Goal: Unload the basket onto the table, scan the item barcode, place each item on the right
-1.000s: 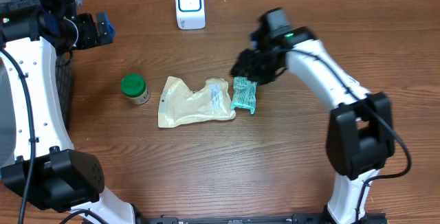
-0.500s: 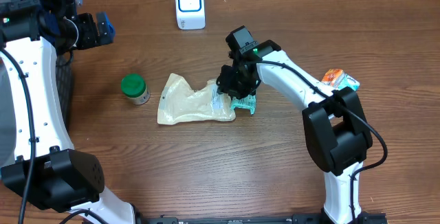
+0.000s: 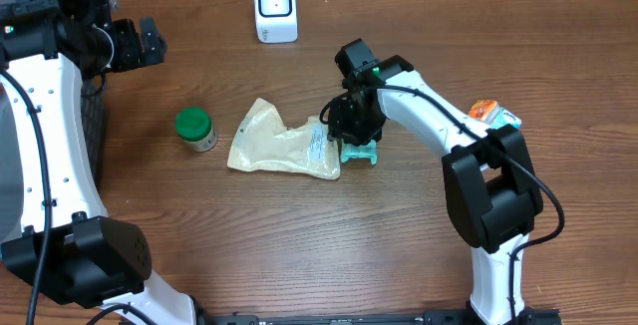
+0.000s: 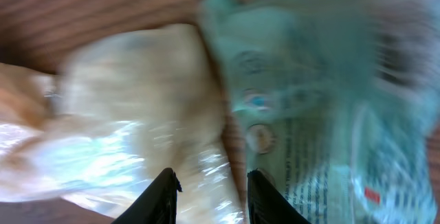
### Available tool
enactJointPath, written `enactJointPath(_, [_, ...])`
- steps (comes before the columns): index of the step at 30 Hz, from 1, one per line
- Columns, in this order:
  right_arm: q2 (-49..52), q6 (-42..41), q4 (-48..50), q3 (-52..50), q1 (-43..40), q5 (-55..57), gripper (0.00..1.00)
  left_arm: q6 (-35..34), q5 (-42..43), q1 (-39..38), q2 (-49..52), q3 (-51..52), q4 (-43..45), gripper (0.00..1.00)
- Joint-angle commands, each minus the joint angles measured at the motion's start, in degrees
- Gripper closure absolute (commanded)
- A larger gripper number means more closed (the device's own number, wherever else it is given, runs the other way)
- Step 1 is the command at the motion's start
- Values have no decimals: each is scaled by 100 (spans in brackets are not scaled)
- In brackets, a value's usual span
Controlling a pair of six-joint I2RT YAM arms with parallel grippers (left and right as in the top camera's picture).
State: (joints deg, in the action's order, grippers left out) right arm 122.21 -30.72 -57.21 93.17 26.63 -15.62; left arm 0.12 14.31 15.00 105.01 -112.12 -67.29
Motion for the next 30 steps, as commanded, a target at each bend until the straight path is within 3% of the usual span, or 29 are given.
enactJointPath(1, [33, 245, -173, -28, -269, 295, 69, -35, 28, -13, -83, -59, 20, 1])
enactJointPath(7, [26, 772, -450, 87, -695, 203, 69, -35, 28, -13, -83, -59, 22, 1])
enactJointPath(11, [15, 1110, -890, 708, -962, 81, 70, -35, 26, -13, -83, -59, 20, 0])
enactJointPath(13, [15, 1102, -907, 984, -1027, 76, 82, -35, 26, -13, -83, -59, 22, 0])
enactJointPath(16, [26, 903, -645, 1001, -1029, 109, 92, -35, 26, -13, -83, -59, 20, 0])
enactJointPath(30, [603, 640, 81, 540, -741, 605, 95, -35, 28, -17, -83, -59, 20, 0])
